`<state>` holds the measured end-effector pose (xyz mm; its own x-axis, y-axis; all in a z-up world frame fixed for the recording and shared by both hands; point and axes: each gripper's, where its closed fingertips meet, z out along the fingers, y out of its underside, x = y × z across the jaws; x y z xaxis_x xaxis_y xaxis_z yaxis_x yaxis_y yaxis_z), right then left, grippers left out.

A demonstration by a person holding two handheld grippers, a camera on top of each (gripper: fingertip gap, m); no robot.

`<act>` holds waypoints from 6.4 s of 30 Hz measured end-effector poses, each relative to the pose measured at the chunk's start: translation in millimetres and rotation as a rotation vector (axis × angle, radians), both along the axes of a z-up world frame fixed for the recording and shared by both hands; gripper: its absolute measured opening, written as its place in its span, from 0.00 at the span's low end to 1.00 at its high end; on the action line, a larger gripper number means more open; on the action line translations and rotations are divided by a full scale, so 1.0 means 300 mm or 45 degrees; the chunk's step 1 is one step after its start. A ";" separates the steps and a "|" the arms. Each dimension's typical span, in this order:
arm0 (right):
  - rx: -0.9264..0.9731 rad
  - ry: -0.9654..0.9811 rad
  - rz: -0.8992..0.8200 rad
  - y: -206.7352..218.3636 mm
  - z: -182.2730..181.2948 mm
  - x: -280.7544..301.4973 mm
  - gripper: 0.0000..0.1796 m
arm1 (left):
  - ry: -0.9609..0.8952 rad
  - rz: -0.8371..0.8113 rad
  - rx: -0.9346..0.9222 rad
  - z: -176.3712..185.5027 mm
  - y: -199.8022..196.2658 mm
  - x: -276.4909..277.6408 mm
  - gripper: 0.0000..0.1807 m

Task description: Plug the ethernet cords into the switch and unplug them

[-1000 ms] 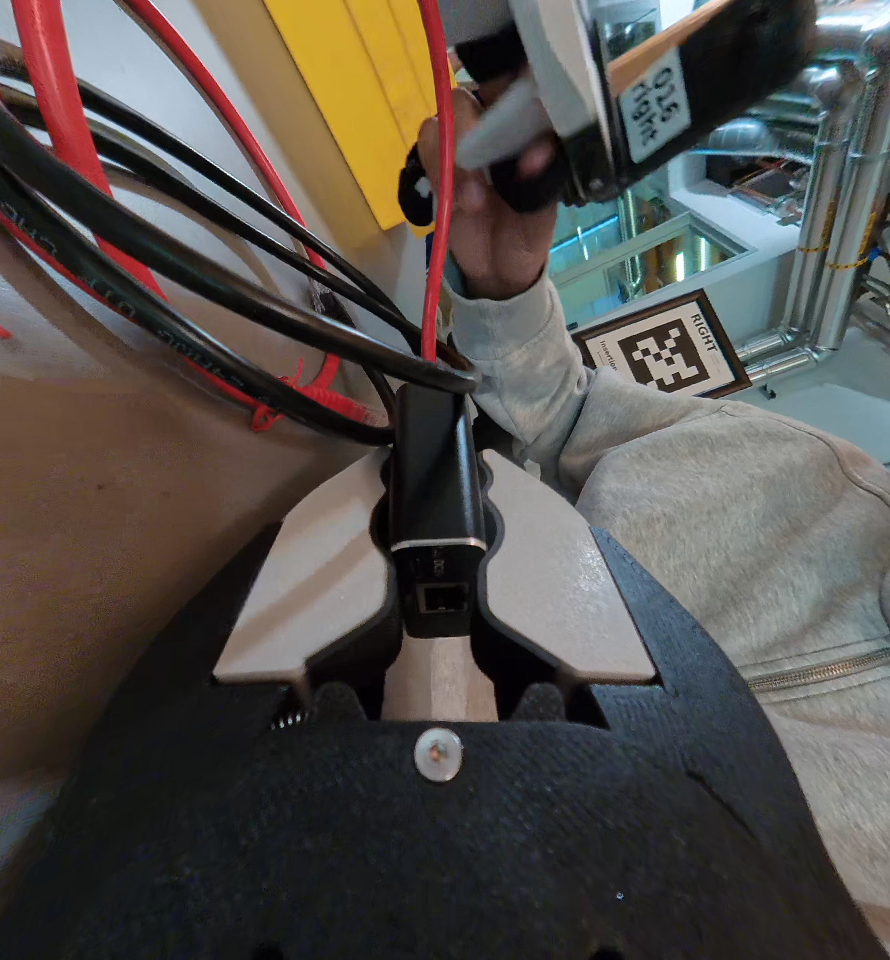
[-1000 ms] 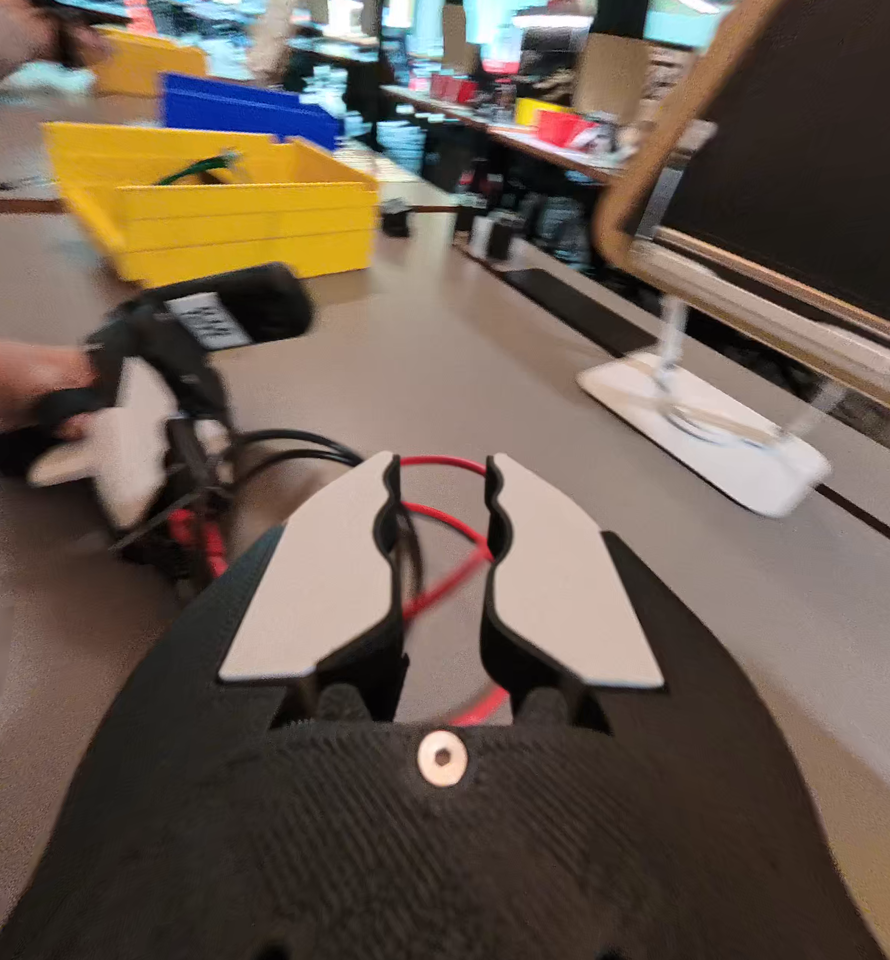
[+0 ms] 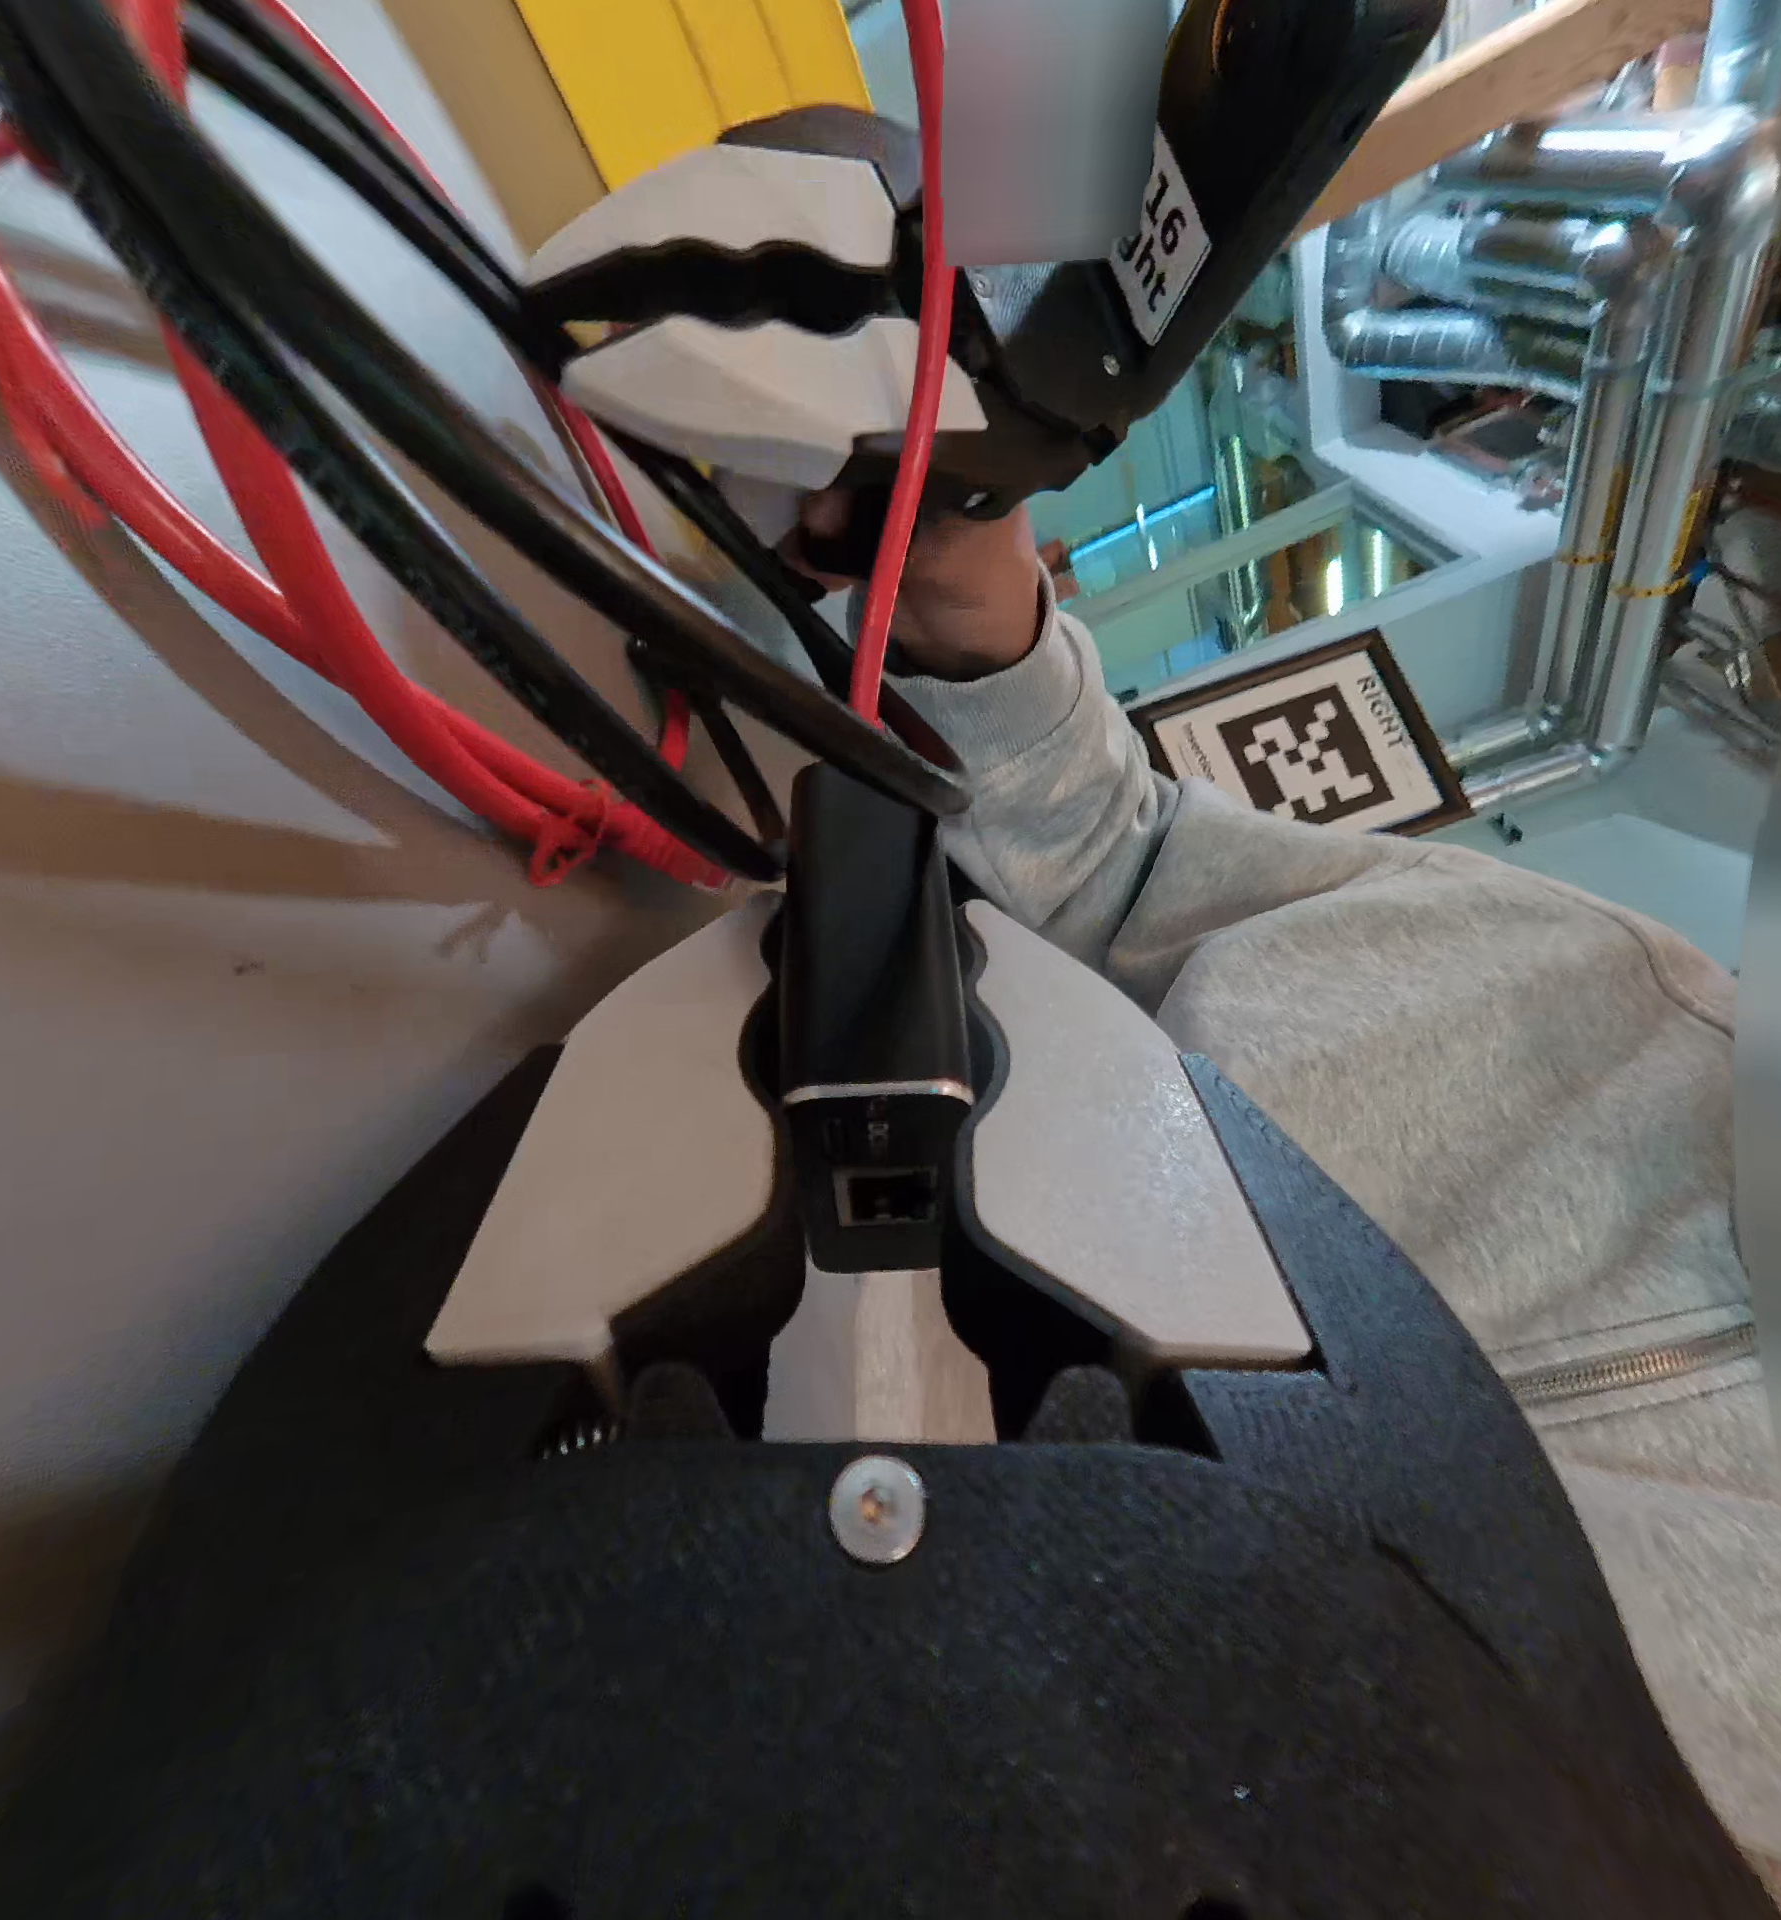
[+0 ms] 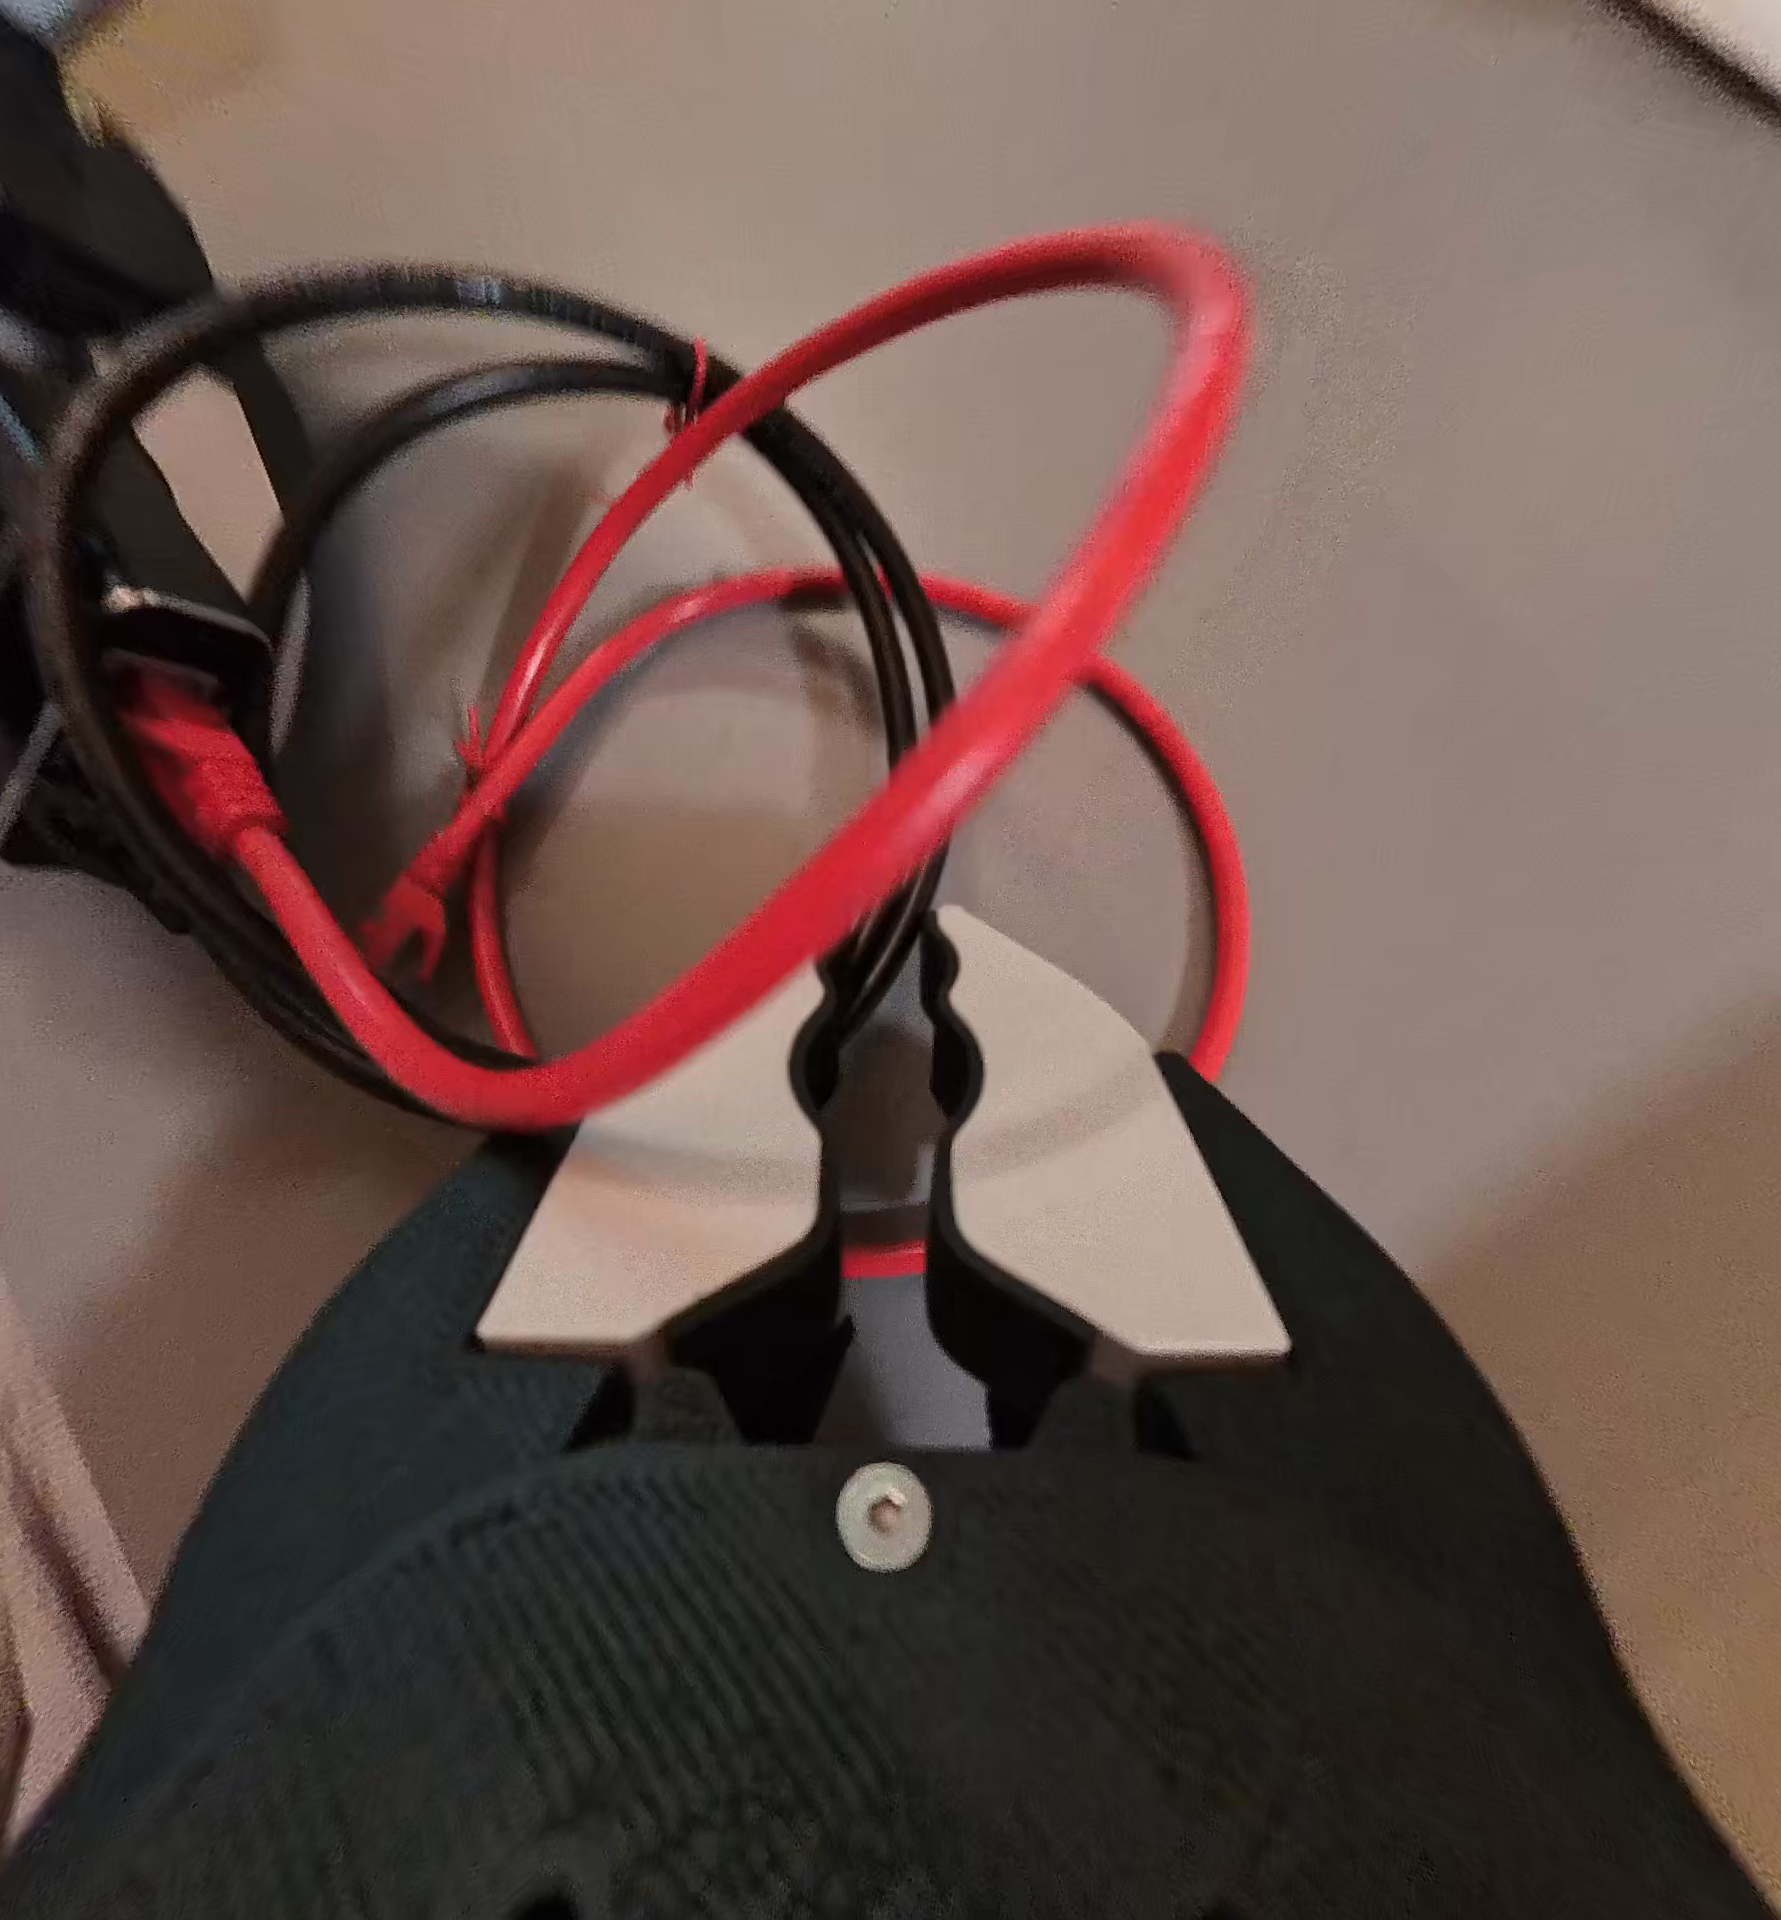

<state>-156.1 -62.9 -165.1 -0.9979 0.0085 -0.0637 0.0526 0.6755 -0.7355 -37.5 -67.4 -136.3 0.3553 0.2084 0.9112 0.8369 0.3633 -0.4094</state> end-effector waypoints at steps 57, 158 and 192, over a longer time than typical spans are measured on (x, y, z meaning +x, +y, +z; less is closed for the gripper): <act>-0.356 -1.089 0.198 0.028 0.181 0.097 0.03 | 0.336 -0.009 -0.113 0.068 0.017 0.022 0.14; -0.699 -0.678 0.235 0.077 0.437 0.078 0.09 | 0.098 0.380 0.037 0.038 -0.134 -0.078 0.14; -1.022 -0.946 0.283 0.084 0.515 0.066 0.04 | 0.116 0.213 0.064 0.048 -0.070 -0.049 0.14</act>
